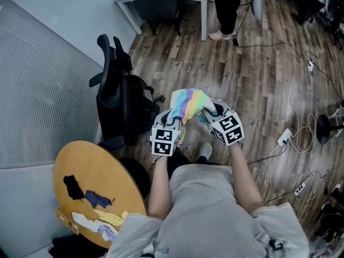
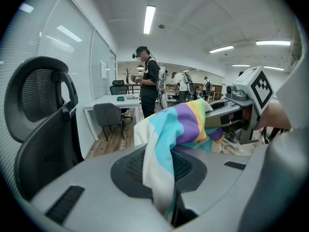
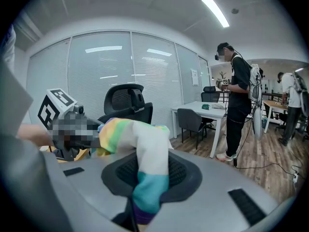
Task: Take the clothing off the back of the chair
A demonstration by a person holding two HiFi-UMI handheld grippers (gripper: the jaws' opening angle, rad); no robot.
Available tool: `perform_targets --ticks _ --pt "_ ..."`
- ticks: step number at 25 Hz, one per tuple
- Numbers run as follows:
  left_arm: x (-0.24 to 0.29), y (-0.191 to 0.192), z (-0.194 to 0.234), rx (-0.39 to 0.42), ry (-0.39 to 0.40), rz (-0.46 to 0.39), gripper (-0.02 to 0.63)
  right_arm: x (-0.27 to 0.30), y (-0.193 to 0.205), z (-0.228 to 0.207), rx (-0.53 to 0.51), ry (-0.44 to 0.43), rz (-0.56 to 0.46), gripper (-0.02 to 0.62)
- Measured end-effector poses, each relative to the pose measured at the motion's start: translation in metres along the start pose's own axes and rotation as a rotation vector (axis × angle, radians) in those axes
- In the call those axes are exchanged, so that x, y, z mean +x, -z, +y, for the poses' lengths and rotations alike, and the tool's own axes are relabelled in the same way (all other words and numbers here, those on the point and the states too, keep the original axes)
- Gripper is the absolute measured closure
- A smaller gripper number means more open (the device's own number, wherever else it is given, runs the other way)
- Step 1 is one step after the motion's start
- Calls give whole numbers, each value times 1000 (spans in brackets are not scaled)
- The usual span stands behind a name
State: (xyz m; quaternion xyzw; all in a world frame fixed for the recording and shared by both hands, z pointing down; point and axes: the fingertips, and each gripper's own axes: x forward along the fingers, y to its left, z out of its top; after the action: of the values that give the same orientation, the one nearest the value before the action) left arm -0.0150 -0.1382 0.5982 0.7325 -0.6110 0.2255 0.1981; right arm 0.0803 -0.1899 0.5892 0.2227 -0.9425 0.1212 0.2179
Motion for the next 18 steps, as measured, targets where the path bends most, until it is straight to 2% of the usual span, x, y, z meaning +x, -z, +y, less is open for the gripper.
perform_targets --ticks 18 --pt "-10 6 -3 -7 -8 -5 532 -5 3 11 -21 -2 4 508"
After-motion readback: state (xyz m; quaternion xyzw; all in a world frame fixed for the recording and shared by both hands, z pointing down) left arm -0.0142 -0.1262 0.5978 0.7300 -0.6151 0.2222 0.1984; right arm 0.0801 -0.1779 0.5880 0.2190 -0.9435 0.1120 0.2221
